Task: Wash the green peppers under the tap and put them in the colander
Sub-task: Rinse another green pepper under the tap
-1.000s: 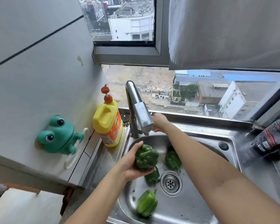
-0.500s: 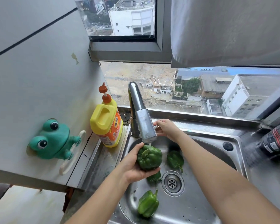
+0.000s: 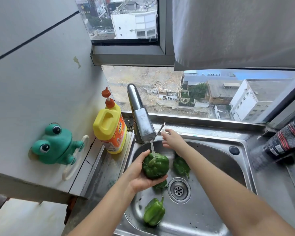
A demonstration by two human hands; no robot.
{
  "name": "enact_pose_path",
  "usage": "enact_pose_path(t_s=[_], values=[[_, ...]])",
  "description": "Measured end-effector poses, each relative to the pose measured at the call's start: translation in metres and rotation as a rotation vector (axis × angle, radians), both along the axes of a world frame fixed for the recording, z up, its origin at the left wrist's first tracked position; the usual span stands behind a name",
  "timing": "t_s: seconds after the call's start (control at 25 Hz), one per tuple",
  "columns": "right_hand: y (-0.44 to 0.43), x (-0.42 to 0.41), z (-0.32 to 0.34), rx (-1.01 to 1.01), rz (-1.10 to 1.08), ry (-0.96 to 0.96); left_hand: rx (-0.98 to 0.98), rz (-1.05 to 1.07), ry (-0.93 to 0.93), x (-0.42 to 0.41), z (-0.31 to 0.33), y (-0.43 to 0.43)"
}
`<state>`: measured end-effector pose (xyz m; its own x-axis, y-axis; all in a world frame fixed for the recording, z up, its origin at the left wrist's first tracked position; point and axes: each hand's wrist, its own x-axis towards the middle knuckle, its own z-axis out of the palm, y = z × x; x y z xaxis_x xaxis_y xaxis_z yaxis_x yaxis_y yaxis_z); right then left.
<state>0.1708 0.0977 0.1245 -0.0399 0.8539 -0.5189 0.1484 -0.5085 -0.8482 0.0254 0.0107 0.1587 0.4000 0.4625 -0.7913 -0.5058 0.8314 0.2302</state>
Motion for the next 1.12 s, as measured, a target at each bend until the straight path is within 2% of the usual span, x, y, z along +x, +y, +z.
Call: enact_pose_path(t_s=[0.16, 0.28, 0.32, 0.4, 0.48, 0.52, 0.56, 0.64, 0.72, 0.84, 0.96, 1.12], values=[[-0.084, -0.014, 0.010, 0.317, 0.089, 0.043, -0.027, 0.156, -0.019, 0.009, -0.005, 0.004], [-0.111, -0.030, 0.017, 0.531, 0.016, -0.149, -0.010, 0.209, 0.014, 0.024, -0.005, 0.000], [-0.108, -0.033, 0.021, 0.532, -0.012, -0.235, 0.043, 0.241, 0.025, 0.028, -0.005, -0.002], [-0.096, -0.035, 0.035, 0.387, -0.007, -0.294, 0.183, 0.277, 0.108, 0.033, -0.006, -0.007], [-0.081, -0.037, 0.047, 0.192, 0.033, -0.201, 0.313, 0.270, 0.277, 0.031, 0.000, -0.007], [-0.077, -0.039, 0.051, 0.186, 0.045, -0.178, 0.350, 0.266, 0.324, 0.029, 0.005, -0.005], [-0.076, -0.044, 0.054, 0.258, 0.048, -0.196, 0.365, 0.261, 0.330, 0.025, 0.010, -0.001], [-0.082, -0.055, 0.054, 0.524, -0.001, -0.249, 0.347, 0.217, 0.311, 0.015, 0.026, 0.011], [-0.090, -0.054, 0.047, 0.783, -0.032, -0.261, 0.309, 0.077, 0.324, 0.007, 0.041, 0.019], [-0.095, -0.037, 0.038, 0.970, 0.098, -0.310, 0.312, -0.114, 0.306, -0.001, 0.055, 0.021], [-0.094, -0.025, 0.042, 0.903, 0.186, -0.274, 0.343, -0.121, 0.280, 0.001, 0.055, 0.016], [-0.080, -0.019, 0.058, 0.486, -0.159, 0.053, 0.672, -0.041, 0.474, 0.024, 0.031, 0.003]])
